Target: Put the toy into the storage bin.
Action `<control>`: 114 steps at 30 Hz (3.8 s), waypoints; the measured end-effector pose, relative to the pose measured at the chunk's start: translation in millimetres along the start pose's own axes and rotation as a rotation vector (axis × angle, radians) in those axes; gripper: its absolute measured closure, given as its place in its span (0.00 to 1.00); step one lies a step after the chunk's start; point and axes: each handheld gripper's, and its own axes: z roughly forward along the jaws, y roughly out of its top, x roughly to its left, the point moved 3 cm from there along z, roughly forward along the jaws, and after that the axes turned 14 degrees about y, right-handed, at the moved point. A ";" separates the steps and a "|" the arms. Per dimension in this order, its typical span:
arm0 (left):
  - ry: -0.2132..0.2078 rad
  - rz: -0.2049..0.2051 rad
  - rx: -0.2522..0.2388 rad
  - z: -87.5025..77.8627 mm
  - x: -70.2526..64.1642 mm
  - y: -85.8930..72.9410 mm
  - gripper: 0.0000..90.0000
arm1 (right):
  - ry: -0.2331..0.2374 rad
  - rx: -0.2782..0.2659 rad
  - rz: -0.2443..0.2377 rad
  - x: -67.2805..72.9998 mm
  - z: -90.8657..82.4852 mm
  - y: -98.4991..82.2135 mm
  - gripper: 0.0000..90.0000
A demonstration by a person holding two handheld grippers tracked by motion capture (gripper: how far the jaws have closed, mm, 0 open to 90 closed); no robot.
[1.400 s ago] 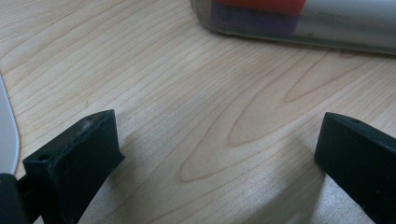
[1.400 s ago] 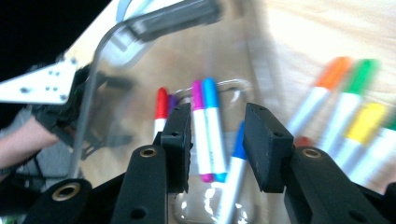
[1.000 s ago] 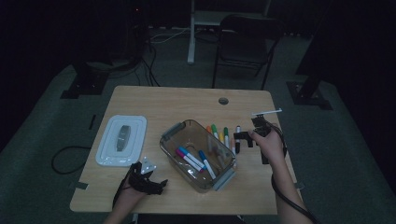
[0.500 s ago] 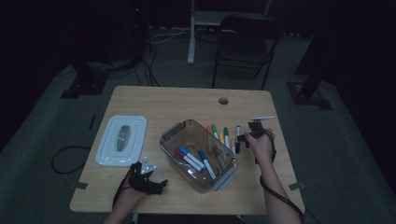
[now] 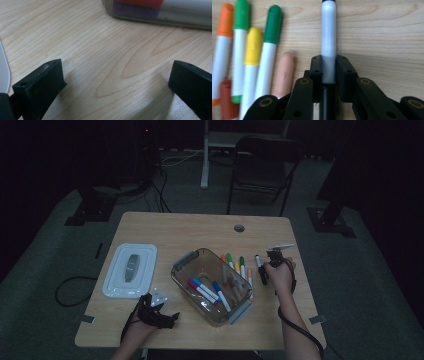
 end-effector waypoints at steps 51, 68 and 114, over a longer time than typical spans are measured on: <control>0.000 -0.001 0.000 0.0 0.0 0.1 0.01 | 0.466 0.192 -0.554 239.1 -36.2 -44.7 0.85; -0.002 -0.001 0.000 -0.1 0.1 0.1 0.01 | 0.377 0.409 -0.514 240.0 36.1 -55.4 0.85; -0.001 0.000 0.000 0.0 0.0 0.0 0.01 | 0.231 0.011 -0.250 57.3 -62.4 -26.2 0.64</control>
